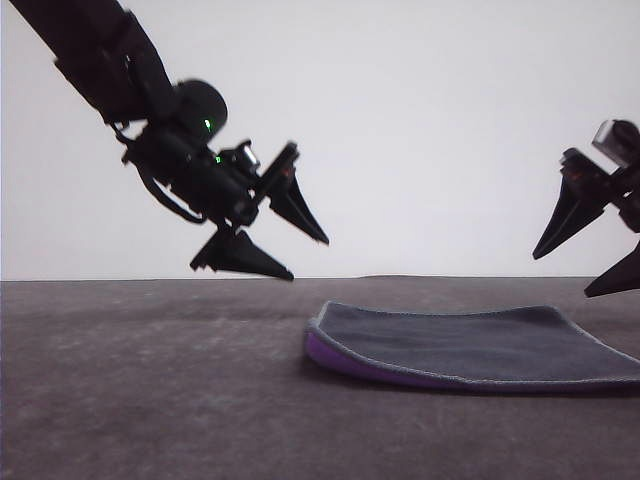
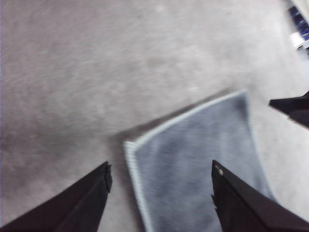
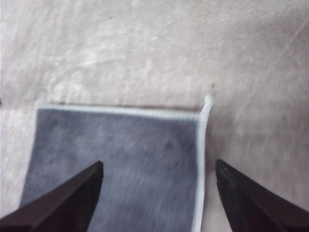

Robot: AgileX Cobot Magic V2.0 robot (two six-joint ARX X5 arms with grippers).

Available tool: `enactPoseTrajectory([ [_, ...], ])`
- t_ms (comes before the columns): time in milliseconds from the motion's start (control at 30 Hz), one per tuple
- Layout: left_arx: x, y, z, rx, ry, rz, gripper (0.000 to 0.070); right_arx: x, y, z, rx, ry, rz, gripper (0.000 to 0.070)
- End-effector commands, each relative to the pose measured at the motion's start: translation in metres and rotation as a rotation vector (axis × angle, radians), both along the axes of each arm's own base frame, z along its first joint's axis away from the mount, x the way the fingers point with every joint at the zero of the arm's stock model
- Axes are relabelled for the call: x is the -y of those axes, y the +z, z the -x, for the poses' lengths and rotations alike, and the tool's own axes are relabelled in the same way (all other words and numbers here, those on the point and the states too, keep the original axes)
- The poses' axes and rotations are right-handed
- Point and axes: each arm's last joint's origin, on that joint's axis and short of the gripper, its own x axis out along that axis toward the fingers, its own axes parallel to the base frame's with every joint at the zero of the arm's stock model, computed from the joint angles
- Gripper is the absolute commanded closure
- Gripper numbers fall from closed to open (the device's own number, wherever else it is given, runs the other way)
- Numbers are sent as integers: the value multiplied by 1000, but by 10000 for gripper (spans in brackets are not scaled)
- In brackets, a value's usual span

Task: Fold clothes

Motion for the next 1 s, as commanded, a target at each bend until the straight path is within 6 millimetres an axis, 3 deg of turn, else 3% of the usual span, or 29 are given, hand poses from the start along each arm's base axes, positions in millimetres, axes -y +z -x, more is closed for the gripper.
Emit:
enactPoseTrajectory([
  [0,6,-7,-5,0,-12,2,308,2,-2,-11,6,-5,-5,235],
  [300,12,-32,-9,-48,-7,-2,308,5,-19,-37,-30,-3,-24,235],
  [567,26,-30,-5,-24,-22,12,309,3,-38,-42,-68,17,-57,235],
  [967,38,-28,-2,-6,-37,23,311,0,-40,-42,-80,48,-106,266],
])
